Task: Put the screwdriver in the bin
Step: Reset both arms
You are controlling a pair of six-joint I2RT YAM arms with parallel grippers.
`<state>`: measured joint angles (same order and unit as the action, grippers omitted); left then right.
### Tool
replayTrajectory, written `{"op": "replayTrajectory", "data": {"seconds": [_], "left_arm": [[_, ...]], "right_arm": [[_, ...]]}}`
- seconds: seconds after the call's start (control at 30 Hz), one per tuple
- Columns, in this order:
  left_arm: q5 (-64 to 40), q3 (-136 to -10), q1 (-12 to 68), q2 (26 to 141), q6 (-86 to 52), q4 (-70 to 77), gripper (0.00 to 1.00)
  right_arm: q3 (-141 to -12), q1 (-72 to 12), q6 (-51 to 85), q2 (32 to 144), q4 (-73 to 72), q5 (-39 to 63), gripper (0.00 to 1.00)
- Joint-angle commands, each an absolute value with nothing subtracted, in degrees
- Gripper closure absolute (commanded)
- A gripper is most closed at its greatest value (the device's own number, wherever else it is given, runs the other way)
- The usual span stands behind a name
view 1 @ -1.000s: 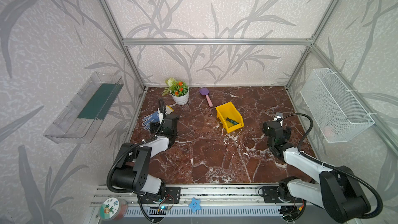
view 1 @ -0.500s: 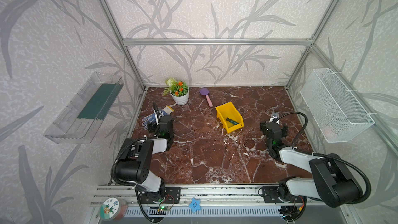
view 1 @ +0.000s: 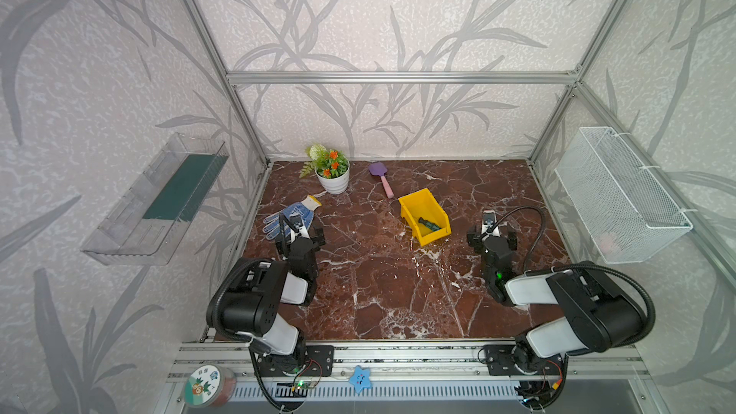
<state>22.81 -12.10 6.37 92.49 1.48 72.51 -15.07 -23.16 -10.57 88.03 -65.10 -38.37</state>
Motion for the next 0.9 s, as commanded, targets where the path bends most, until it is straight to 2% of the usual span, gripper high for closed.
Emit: {"op": "replayTrajectory", "data": {"seconds": [0.0,0.3,0.4,0.47,0.57,0.87], "left_arm": [[18.3,-12.5,6.5,92.2,3.8,75.0,0.01],[20.2,-14.3,6.3,92.9,3.2,73.6,0.01],[23.4,-18.7,5.0,91.6,0.2,63.3,0.01],[19.4,-21.1,1.9,90.4,-2.7,56.4,0.01],[18.1,-21.1,1.1,90.4,-3.1,56.3,0.01],[18.0,-21.1,1.1,90.3,-3.2,56.2,0.01]], "right_arm": [[-13.5,-24.4,-16.0,93.3,-80.8,-41.2,0.00],[-14.8,-23.3,-16.9,94.4,-80.4,-39.0,0.01],[-15.8,-21.0,-15.1,92.9,-75.6,-34.8,0.01],[-16.3,-17.5,-11.0,90.3,-69.3,-28.4,0.01],[-17.6,-9.6,-2.4,88.7,-60.0,-16.7,0.01],[-20.1,-9.2,-4.4,91.4,-59.6,-14.9,0.01]]}}
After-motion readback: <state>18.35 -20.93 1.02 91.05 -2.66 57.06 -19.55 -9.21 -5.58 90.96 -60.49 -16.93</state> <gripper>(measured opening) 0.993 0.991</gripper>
